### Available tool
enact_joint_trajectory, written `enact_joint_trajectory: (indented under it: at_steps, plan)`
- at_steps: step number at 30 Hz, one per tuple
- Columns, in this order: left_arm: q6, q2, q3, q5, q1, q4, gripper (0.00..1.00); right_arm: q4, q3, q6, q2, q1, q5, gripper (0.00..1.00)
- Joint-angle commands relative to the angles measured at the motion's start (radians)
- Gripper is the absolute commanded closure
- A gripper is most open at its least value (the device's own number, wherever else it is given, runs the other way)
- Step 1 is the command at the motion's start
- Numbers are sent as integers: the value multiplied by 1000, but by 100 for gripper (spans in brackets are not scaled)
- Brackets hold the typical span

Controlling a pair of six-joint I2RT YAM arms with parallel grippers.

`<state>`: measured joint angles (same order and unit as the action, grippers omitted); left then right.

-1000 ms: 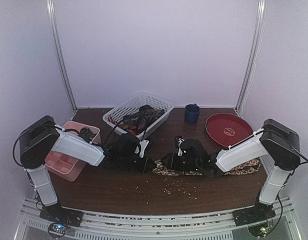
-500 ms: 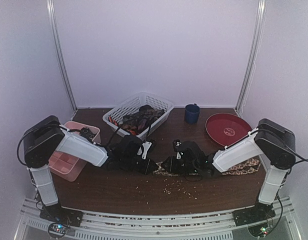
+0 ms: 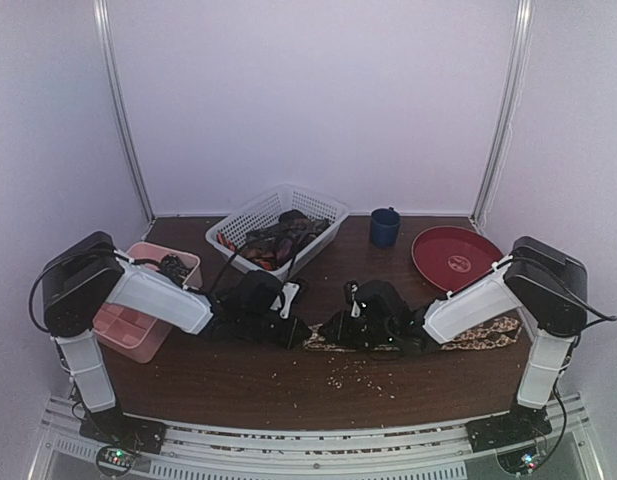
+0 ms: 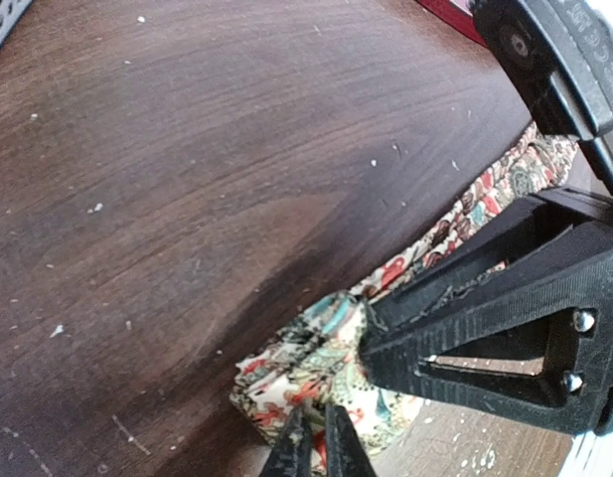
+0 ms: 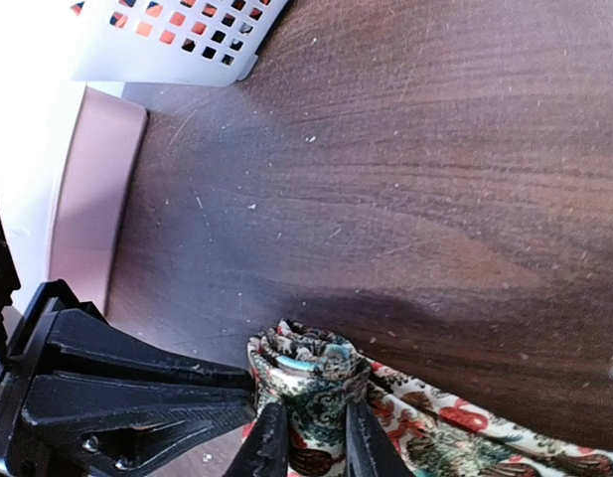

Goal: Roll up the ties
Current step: Fold the tie at the center of the board.

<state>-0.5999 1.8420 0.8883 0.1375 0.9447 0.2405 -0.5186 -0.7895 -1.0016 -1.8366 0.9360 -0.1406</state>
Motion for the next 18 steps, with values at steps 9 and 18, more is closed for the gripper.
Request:
enact_joint_trajectory:
  at_steps: [9,18]
  plan:
    - [-10,-82,-42,-83,5,9,92,-28,10,-112,-37,-1,-18,82]
    - [-52,-91,-83,-119,-11,-25,97,-5,28,-91,-44,-3,28,82]
